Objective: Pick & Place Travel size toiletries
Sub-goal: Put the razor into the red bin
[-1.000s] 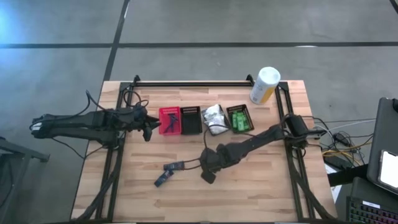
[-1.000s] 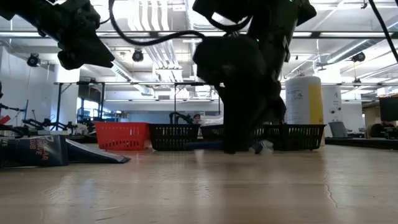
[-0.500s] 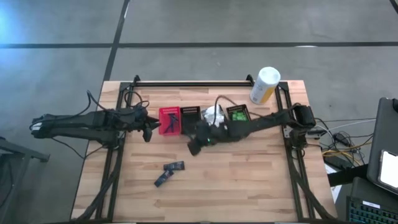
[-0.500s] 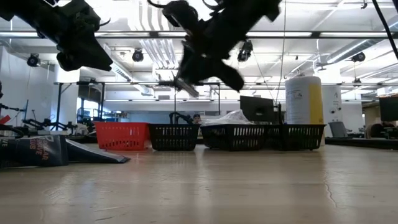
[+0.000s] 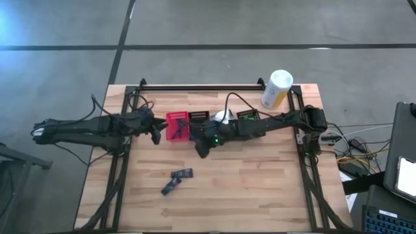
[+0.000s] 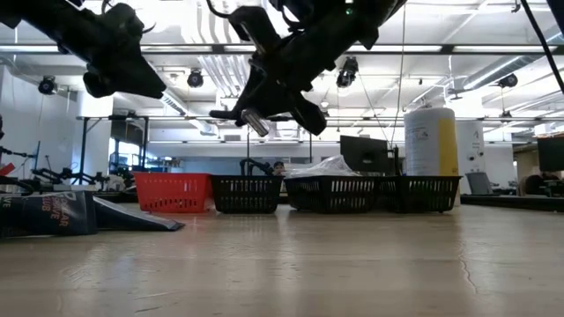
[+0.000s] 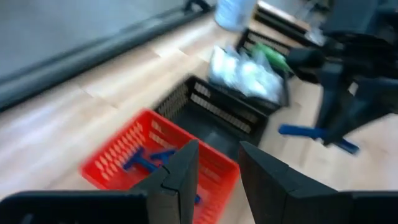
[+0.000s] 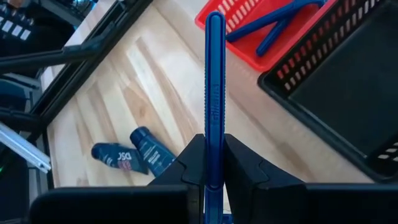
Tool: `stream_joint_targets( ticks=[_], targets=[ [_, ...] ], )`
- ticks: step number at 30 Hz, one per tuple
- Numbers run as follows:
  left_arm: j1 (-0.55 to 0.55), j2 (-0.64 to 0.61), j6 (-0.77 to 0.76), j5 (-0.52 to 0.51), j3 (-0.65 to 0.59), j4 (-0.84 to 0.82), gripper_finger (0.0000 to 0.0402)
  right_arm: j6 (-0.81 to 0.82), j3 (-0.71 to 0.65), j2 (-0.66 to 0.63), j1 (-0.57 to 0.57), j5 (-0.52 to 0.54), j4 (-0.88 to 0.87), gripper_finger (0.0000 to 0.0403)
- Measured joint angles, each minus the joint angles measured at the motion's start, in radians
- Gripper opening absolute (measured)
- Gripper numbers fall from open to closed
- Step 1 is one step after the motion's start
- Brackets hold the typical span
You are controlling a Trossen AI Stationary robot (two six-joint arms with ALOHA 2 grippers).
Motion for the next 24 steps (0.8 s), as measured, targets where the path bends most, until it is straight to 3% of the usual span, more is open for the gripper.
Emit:
stream_joint_targets(
  ticks=[3,7,9,14,20,24],
  targets=[
    [0.0,-0.002,0.02,-0.071,0.002,0.026,0.012,-0.01,0.0,0.0,0.0,0.002,0.0,0.0029],
    [0.001,-0.001,-0.008,-0.069,0.002,0.07,0.012,-0.016,0.0,0.0,0.0,0.002,0.0,0.0029],
    [0.001,0.009,-0.018,-0.003,0.001,0.117,0.012,-0.026,0.0,0.0,-0.001,0.002,0.0,0.0029],
    [0.006,0.088,0.09,0.329,0.001,0.153,0.012,-0.052,0.0,0.0,-0.002,0.001,-0.001,0.003],
    [0.043,0.195,0.182,0.348,0.0,0.278,0.012,-0.068,0.0,0.0,-0.001,-0.02,-0.018,0.0032],
    [0.063,0.253,0.202,0.413,-0.001,0.315,0.012,-0.071,0.0,0.0,-0.001,-0.024,-0.022,0.0033]
  ],
)
